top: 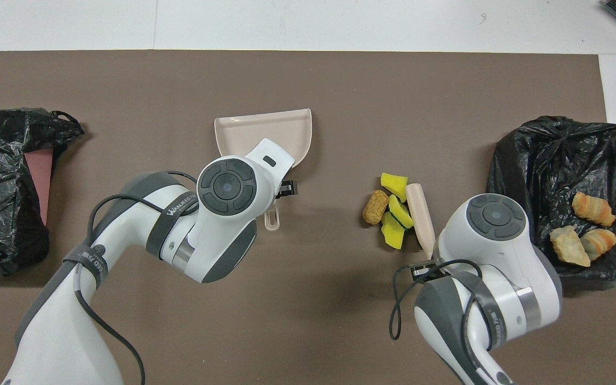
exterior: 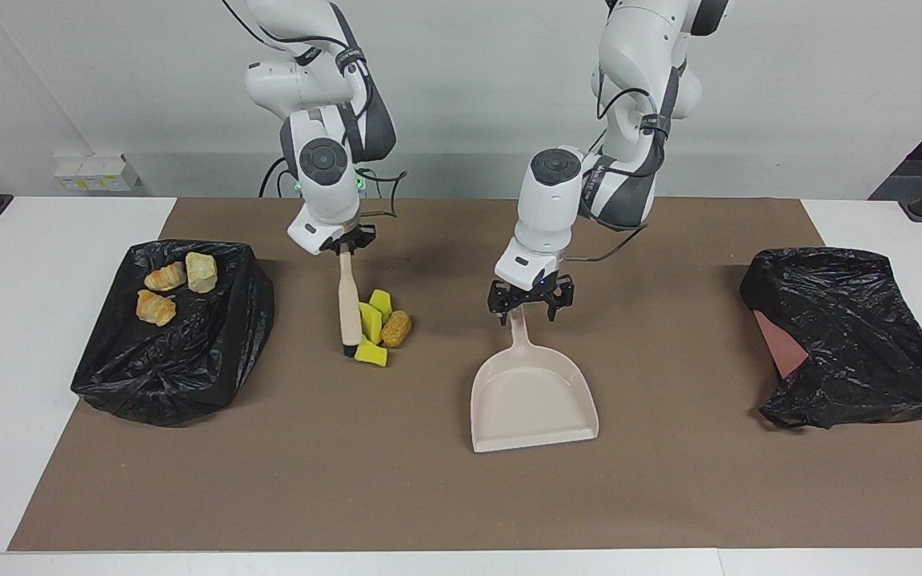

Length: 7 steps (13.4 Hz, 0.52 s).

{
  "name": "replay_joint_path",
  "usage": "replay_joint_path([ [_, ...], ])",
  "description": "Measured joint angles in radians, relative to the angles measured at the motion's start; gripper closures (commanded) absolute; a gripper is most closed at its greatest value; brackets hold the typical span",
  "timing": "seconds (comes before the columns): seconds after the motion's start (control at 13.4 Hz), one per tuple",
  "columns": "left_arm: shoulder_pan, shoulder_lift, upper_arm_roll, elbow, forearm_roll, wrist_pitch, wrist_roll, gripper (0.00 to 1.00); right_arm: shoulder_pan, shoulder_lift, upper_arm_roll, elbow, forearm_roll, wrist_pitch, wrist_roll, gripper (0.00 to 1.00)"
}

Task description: Sweep and dump trash in bin

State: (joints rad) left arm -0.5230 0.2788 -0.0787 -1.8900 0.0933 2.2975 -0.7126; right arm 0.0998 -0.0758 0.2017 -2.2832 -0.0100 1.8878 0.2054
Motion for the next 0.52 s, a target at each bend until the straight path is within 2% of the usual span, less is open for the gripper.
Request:
replay_joint_path([
  [0.07, -0.004, 0.000, 0.000, -0.011, 0.000, 0.008, 0.000, 0.00, -0.011, -0.012, -0.004, 0.021, 0.000, -0.036, 0.002, 1.00],
  [0.15, -0.012, 0.000, 0.000, -0.023, 0.000, 0.016, -0.002, 0.11, -0.024, -0.028, -0.008, 0.041, -0.002, -0.073, 0.002, 1.00],
  [0.22, -0.020, 0.000, 0.000, -0.031, 0.000, 0.024, -0.006, 0.35, -0.034, -0.050, -0.010, 0.055, -0.011, -0.109, 0.002, 1.00],
  [0.3, -0.025, 0.000, 0.000, -0.033, 0.000, 0.026, -0.009, 0.73, -0.041, -0.076, -0.011, 0.056, -0.020, -0.142, 0.005, 1.00],
  [0.37, -0.026, 0.000, -0.001, -0.033, 0.000, 0.027, -0.009, 0.93, -0.051, -0.100, -0.012, 0.045, -0.024, -0.160, 0.011, 1.00],
  [0.45, -0.026, 0.000, 0.000, -0.033, 0.001, 0.027, -0.009, 1.00, -0.071, -0.123, -0.012, 0.019, -0.027, -0.157, 0.010, 1.00],
  [0.52, -0.026, 0.000, 0.000, -0.034, 0.001, 0.026, -0.009, 1.00, -0.094, -0.144, -0.012, -0.014, -0.030, -0.144, -0.003, 1.00],
])
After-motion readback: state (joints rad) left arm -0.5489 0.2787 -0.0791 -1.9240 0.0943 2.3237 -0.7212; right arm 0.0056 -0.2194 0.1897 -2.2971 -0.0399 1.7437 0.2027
